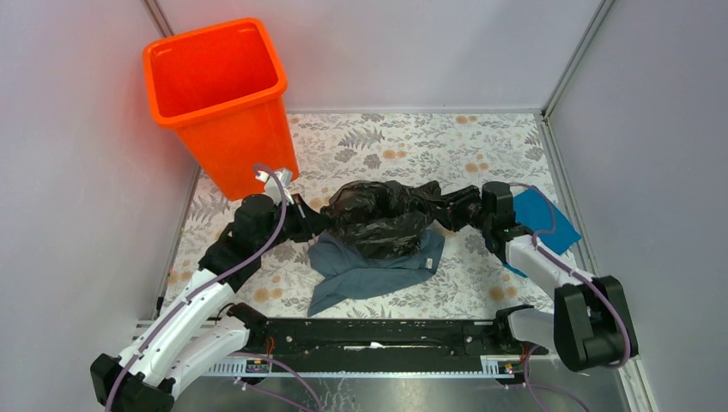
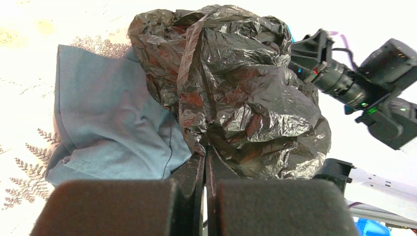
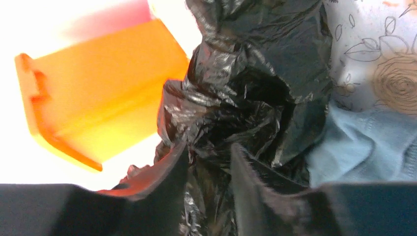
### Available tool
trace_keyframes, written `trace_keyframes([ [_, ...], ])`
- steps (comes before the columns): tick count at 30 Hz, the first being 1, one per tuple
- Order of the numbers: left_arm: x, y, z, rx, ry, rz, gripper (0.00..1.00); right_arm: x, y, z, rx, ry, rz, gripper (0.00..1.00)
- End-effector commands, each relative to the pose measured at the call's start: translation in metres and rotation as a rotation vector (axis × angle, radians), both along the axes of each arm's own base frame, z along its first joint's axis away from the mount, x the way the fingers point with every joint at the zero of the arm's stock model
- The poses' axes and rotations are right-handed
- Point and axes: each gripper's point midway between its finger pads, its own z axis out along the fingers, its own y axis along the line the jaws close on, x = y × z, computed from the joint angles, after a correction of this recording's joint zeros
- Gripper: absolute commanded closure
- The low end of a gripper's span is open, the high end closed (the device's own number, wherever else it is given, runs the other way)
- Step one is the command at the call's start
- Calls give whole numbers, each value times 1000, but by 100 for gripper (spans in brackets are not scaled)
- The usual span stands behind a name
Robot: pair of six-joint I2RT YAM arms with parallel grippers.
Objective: Put the trash bags into the trash bin
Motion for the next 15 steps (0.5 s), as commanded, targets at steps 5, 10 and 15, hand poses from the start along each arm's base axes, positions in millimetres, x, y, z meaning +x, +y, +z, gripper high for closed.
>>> trace_keyframes([
  [5,18,-15,39,-44,-83,-34,100,29,18,27,209,-72,-17,73],
  [10,20,-5,39,3,-101,9,100,10,7,-1,-2,-63,43,31],
  [15,12,9,18,53,-71,46,100,-11,10,-4,-37,-77,141,8],
])
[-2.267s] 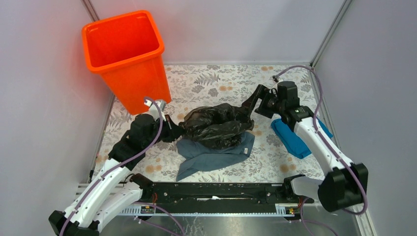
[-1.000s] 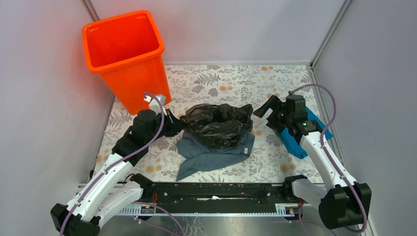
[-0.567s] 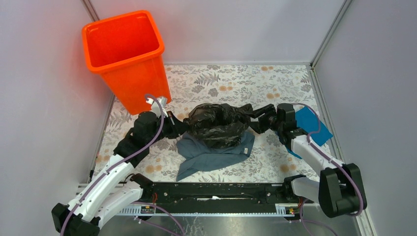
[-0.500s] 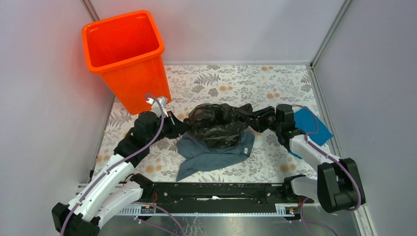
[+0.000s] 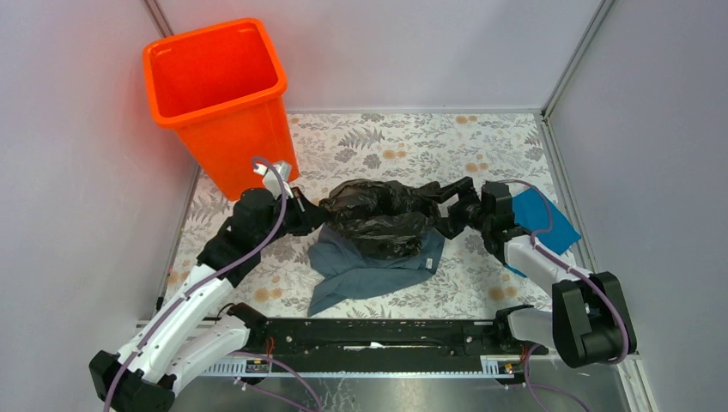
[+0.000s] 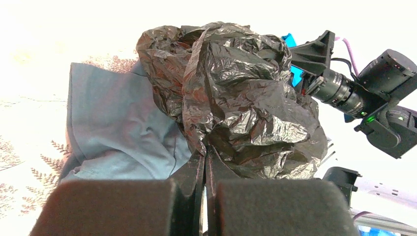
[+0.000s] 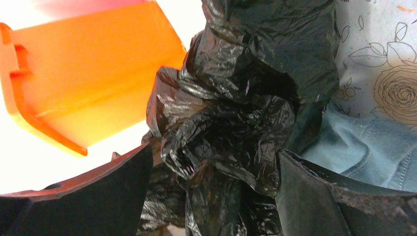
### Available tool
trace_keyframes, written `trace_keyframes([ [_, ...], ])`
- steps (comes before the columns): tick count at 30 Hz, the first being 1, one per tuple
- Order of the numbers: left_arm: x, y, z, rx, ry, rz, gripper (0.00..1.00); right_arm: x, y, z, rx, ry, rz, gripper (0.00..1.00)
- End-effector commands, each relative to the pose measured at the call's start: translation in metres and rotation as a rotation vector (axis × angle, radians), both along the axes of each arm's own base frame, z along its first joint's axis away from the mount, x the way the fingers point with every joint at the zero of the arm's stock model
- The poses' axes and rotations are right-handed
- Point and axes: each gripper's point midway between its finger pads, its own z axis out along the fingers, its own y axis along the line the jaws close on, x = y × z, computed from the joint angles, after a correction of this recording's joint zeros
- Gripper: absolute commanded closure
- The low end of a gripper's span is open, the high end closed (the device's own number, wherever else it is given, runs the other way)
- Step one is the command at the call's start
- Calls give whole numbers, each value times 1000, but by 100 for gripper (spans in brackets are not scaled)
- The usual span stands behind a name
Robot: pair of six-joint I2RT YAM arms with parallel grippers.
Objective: Put the trash bags into the trash bin
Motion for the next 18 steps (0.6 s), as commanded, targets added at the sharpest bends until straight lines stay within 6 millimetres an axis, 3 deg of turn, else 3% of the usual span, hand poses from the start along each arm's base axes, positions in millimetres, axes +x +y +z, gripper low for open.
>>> trace_keyframes([
  [1,-1,10,3,24,-35,32,100,-15,4,8,-45,-53,101,8],
  [6,-7,1,4,-41,-9,1,100,-6,10,11,24,-40,73,13],
  [10,-5,-8,27,-95,-44,-24,100,9,24,27,120,-25,79,22],
  [13,3,-13,47,-100,-81,-40,100,23,26,40,140,-63,48,49],
  [16,22,-21,69,-88,-141,-46,100,47,13,49,86,-114,-21,94],
  [18,44,-30,84,-79,-187,-41,100,70,-7,61,2,-177,-45,100],
])
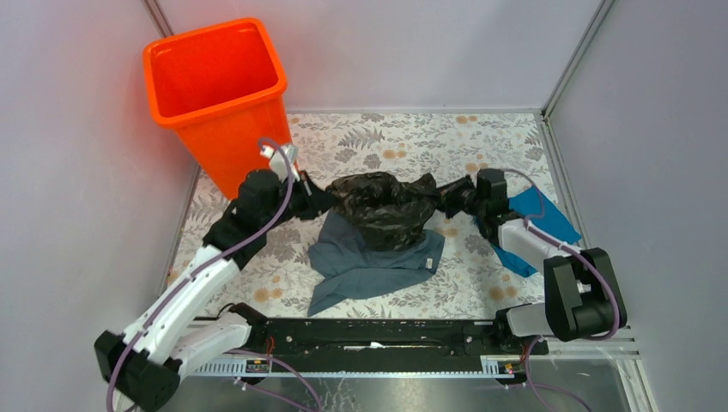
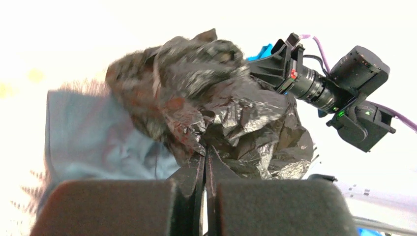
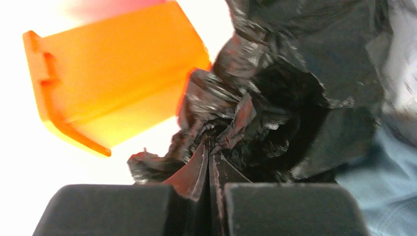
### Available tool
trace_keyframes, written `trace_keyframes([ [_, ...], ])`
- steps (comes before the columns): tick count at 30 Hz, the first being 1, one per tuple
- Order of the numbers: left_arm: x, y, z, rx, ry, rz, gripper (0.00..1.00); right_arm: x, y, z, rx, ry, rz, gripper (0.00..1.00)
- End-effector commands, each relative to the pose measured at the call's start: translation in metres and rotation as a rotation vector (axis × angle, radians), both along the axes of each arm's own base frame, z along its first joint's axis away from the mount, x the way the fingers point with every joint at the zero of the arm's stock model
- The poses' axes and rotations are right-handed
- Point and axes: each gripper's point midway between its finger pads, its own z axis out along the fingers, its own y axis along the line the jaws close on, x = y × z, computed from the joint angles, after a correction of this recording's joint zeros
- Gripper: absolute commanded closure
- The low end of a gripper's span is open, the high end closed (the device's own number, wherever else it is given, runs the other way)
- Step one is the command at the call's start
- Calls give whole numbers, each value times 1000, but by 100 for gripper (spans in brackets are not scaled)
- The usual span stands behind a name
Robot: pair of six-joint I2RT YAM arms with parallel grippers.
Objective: Put the trash bags into the trash bin
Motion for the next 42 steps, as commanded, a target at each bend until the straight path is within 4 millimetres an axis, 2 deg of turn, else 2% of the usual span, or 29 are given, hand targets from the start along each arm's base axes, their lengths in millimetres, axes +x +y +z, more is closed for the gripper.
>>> trace_keyframes([
  [1,50,-23,69,-40,-210,-2,100,64,-35,58,-121,-235,-91,100],
  [4,109,-32,75,21,-233,98,100,109,-87,85,-313,-366,-174,100],
  [6,156,-43,93,58,-270,158,100,142,-127,102,-467,-413,-208,100],
  [8,201,-55,105,109,-301,193,100,172,-152,124,-589,-442,-172,100],
  [9,222,-62,118,124,-335,201,100,182,-158,131,-637,-448,-131,100],
  [10,244,-69,116,148,-332,204,100,197,-162,163,-700,-526,-105,100],
  [12,272,-81,164,105,-416,193,100,204,-166,210,-783,-623,-77,100],
  [14,276,-89,226,45,-553,167,100,200,-169,269,-847,-739,-95,100],
  [16,261,-89,284,-25,-715,138,100,184,-164,331,-869,-887,-116,100],
  [18,237,-83,321,-87,-851,127,100,157,-152,385,-870,-1077,-124,100],
  [20,217,-74,326,-133,-931,140,100,124,-142,425,-866,-1250,-150,100],
  [22,211,-66,300,-125,-919,163,100,97,-136,445,-868,-1387,-182,100],
  [24,223,-61,244,-53,-808,195,100,87,-133,433,-875,-1432,-176,100],
  [26,236,-54,182,28,-658,237,100,96,-137,394,-875,-1365,-169,100],
  [28,240,-55,117,89,-517,214,100,115,-141,331,-863,-1201,-122,100],
  [29,239,-55,83,123,-448,194,100,123,-142,280,-848,-1086,-77,100],
  [31,233,-54,25,168,-317,177,100,125,-143,199,-809,-907,-26,100],
  [32,227,-57,0,167,-258,153,100,122,-142,165,-789,-841,-8,100],
  [34,217,-61,-32,165,-180,113,100,116,-139,117,-762,-756,32,100],
  [35,215,-64,-39,161,-163,95,100,115,-139,105,-760,-731,46,100],
  [36,215,-67,-40,153,-154,86,100,117,-140,102,-762,-720,47,100],
  [37,220,-70,-31,145,-164,80,100,123,-142,108,-769,-715,38,100],
  [38,225,-73,-17,137,-181,73,100,131,-143,121,-774,-725,28,100],
  [40,243,-83,44,98,-277,66,100,150,-144,169,-778,-792,13,100],
  [41,247,-90,77,72,-325,51,100,159,-143,203,-779,-847,1,100],
  [42,249,-96,120,30,-394,39,100,165,-143,233,-781,-892,-8,100],
])
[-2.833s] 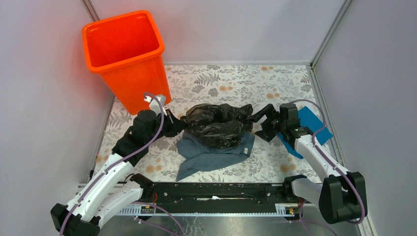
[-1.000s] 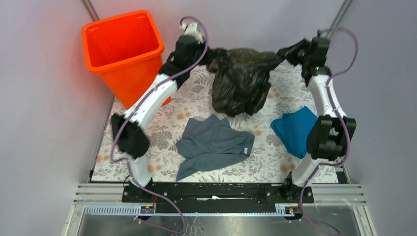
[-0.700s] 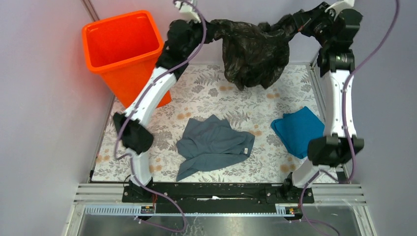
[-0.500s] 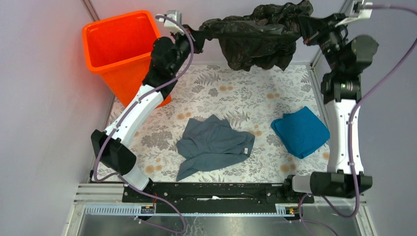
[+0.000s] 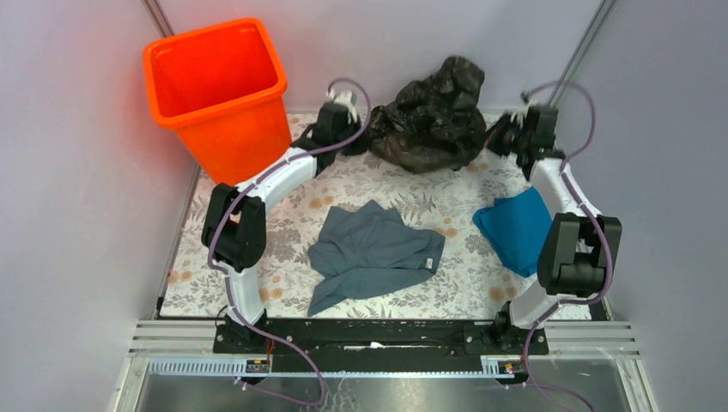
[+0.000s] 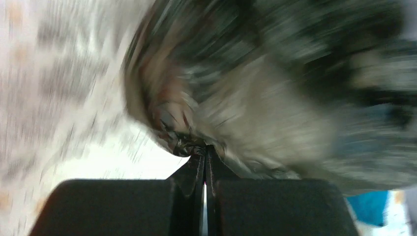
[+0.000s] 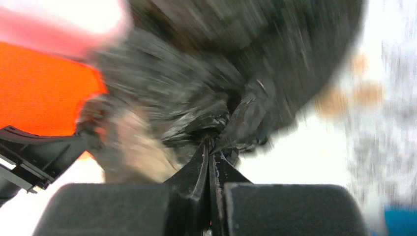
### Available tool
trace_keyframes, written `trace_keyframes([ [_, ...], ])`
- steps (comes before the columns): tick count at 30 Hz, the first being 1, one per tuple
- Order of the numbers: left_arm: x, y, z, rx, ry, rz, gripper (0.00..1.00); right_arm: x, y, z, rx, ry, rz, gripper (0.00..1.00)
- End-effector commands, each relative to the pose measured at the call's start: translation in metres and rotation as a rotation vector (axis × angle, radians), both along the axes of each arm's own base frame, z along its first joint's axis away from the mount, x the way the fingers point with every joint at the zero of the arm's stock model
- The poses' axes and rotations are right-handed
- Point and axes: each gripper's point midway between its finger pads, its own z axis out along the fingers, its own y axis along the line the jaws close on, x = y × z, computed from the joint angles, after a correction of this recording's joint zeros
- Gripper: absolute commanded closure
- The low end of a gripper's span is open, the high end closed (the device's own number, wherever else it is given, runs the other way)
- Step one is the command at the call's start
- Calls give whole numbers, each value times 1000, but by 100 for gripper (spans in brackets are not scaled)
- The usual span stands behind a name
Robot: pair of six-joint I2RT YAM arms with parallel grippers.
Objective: Put the trash bags into the trash bin
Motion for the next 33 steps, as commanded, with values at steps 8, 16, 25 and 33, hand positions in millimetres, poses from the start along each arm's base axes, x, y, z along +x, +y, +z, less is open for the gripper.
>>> trace_keyframes([
  [8,-36,-51,347,-412,-747,-213,100,8,8,315,-83,-748,71,100],
  [16,-51,-25,87,-350,-290,-33,100,-15,-15,70,-70,-273,-100,100],
  [25,6,-53,224,-424,-368,-150,100,23,-2,243,-40,-530,-4,100],
  [33,-101,-57,359,-511,-785,-272,100,-53,7,329,-65,-805,11,100],
])
